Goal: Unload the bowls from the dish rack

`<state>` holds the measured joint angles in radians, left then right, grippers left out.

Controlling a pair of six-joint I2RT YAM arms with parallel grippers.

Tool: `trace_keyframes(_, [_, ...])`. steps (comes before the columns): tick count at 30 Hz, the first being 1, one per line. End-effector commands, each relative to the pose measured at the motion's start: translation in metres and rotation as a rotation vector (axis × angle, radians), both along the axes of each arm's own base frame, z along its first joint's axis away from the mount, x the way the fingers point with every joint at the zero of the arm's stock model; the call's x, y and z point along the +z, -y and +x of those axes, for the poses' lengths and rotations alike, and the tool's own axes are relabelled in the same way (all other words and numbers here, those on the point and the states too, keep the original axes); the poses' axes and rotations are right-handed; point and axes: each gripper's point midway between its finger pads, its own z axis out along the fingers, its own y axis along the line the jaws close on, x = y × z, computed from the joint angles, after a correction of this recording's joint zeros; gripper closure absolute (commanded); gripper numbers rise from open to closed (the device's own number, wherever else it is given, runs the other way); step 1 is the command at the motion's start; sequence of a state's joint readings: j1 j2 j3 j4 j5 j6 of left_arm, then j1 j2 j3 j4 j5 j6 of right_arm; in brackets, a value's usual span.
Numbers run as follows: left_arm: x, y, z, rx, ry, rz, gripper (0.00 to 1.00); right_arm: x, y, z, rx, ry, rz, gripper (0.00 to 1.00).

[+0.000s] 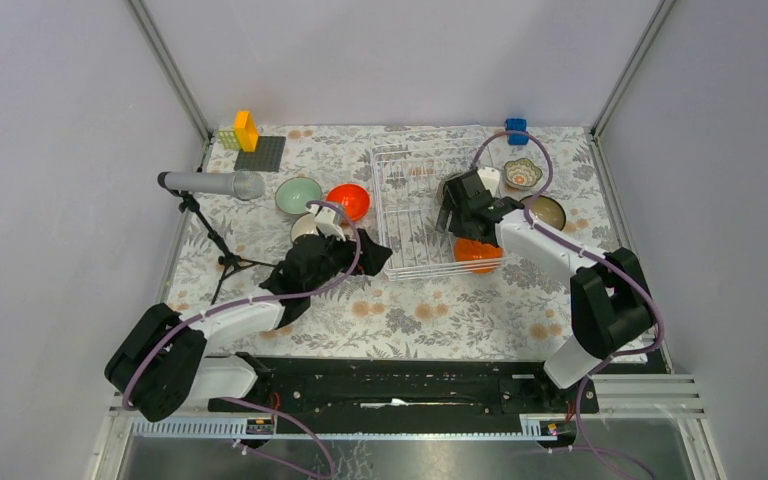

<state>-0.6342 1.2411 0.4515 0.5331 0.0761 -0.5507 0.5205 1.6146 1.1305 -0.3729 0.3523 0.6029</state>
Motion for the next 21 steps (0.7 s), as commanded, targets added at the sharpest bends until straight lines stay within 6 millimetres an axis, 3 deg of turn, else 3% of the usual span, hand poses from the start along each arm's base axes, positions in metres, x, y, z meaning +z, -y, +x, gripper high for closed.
trace_keyframes(1, [0.027, 0.013, 0.003, -0.056, 0.116, -0.061, 0.06, 0.003, -0.035, -0.001, 0.037, -0.038, 0.194, 0.18])
trace_keyframes(8, [0.021, 0.014, 0.0, -0.076, 0.126, -0.062, 0.08, -0.016, -0.085, -0.009, 0.241, -0.099, 0.381, 0.17])
trace_keyframes(12, [0.023, 0.009, -0.006, -0.075, 0.159, -0.07, 0.08, 0.002, -0.111, -0.015, 0.379, -0.033, 0.522, 0.15])
trace_keyframes(15, [0.024, 0.009, -0.006, -0.076, 0.165, -0.067, 0.08, 0.02, -0.107, -0.021, 0.404, 0.029, 0.53, 0.13])
trace_keyframes(21, [0.024, 0.009, -0.005, -0.082, 0.169, -0.053, 0.08, 0.044, -0.073, -0.035, 0.354, 0.074, 0.411, 0.08])
